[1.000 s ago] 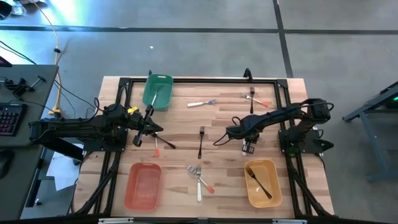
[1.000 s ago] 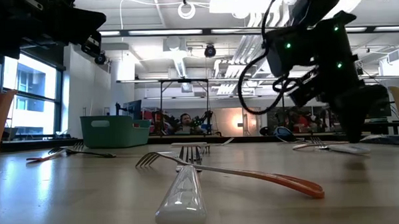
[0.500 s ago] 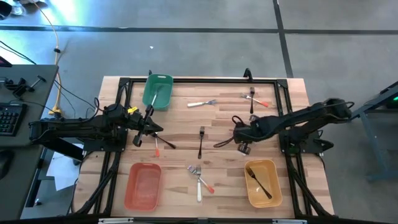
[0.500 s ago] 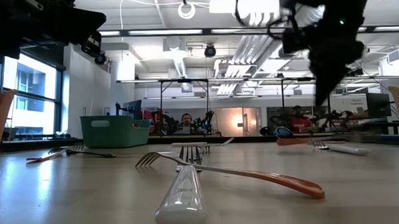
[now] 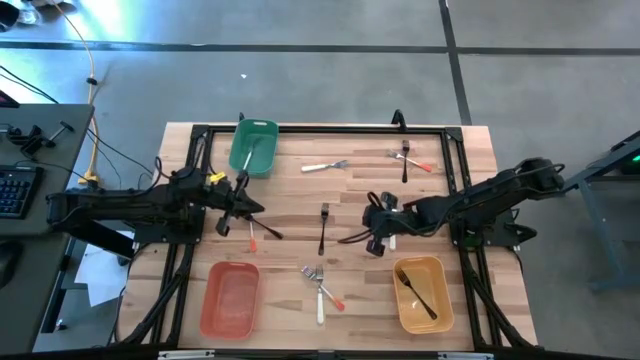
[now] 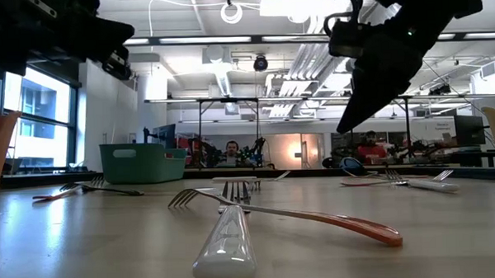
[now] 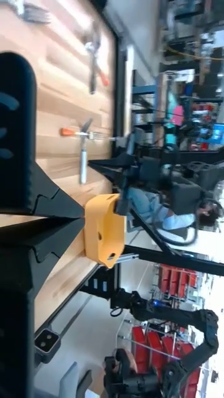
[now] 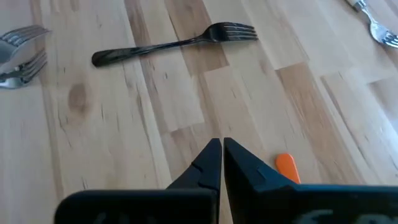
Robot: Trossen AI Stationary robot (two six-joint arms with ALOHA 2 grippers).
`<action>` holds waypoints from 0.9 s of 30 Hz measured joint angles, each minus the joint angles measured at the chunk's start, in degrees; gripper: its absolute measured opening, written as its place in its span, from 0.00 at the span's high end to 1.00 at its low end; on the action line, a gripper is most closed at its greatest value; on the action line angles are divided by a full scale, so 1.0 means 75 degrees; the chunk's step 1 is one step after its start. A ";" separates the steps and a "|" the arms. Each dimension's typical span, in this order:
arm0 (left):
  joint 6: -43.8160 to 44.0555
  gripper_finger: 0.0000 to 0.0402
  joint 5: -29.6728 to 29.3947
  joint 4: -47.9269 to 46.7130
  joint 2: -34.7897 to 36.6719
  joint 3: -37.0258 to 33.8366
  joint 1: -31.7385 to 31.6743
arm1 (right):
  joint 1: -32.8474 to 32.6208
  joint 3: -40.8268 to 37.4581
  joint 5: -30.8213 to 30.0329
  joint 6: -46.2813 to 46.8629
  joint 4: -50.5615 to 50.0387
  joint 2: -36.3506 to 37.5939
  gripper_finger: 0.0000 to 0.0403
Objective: Sort silverware by color (type)
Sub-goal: Put the orange fork into the orange bin
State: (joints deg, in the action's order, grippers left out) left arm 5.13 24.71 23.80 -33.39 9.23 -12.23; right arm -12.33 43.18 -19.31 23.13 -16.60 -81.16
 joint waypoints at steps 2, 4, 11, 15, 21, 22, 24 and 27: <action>0.0034 1.00 -0.0001 0.0003 -0.0250 0.0000 0.0017 | -0.0063 0.0000 -0.0049 0.0045 -0.0017 0.0017 1.00; 0.0020 1.00 -0.0092 0.0009 -0.0533 0.0000 0.0100 | -0.0175 0.0000 -0.0208 0.0078 -0.0024 0.0029 1.00; -0.0287 1.00 -0.0650 0.0001 -0.1721 0.0346 0.0614 | -0.0884 0.0000 -0.1075 0.0549 -0.0081 0.0029 1.00; -0.0329 1.00 -0.0959 0.0016 -0.2303 0.0645 0.0899 | -0.1075 0.0000 -0.1215 0.1398 -0.0877 0.0029 0.99; -0.0620 1.00 -0.1279 0.0017 -0.2884 0.0929 0.1094 | -0.0740 0.0000 -0.0664 0.2820 -0.3224 0.0029 0.88; -0.0648 1.00 -0.1310 0.0017 -0.2952 0.0942 0.1096 | -0.0629 0.0000 -0.0526 0.2903 -0.3555 0.0029 0.85; -0.0708 1.00 -0.1329 0.0033 -0.3061 0.0944 0.1095 | -0.0405 0.0000 -0.0315 0.2916 -0.4077 0.0029 0.79; -0.0719 1.00 -0.1332 0.0036 -0.3196 0.0944 0.1095 | -0.0084 0.0000 -0.0060 0.2542 -0.4443 0.0029 0.71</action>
State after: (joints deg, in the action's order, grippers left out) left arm -0.26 14.72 24.07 -57.36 16.32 -4.01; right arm -12.95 43.18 -19.76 42.19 -49.92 -80.95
